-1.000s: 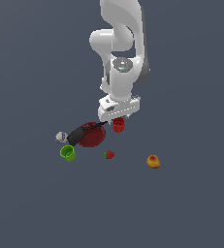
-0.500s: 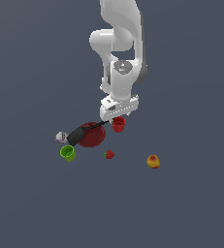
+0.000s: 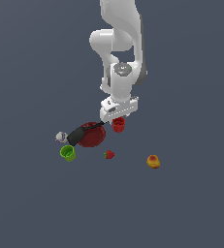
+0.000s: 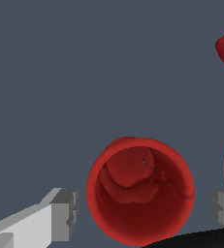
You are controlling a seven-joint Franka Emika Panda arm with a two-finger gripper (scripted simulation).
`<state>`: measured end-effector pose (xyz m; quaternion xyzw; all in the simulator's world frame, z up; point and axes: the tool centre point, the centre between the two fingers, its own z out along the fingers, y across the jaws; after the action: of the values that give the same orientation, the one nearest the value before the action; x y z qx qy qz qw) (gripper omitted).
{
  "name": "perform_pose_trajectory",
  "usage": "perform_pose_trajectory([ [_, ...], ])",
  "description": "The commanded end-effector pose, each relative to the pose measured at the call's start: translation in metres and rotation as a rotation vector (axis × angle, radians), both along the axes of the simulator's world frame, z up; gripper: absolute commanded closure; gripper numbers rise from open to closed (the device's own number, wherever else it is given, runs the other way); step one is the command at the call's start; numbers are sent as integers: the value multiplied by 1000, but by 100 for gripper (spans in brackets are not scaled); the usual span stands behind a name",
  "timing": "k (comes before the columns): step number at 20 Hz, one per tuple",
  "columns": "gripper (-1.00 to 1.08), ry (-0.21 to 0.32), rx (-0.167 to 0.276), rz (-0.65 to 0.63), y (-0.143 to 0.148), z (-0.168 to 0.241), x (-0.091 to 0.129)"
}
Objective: Pick up a designated object from a clutter of objects.
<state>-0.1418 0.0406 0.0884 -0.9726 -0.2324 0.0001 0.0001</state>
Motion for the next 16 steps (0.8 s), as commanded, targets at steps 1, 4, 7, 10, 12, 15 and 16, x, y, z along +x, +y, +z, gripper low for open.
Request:
perform_pose_trajectory([
  [1, -92, 0, 0, 0, 0, -8, -1],
  [4, -92, 0, 0, 2, 0, -21, -1],
  [7, -92, 0, 0, 2, 0, -32, -1],
  [10, -92, 0, 0, 2, 0, -38, -1],
  [12, -92, 0, 0, 2, 0, -41, -1],
  [15, -92, 0, 0, 2, 0, -41, -1],
  [16, -92, 0, 0, 2, 0, -41, 0],
])
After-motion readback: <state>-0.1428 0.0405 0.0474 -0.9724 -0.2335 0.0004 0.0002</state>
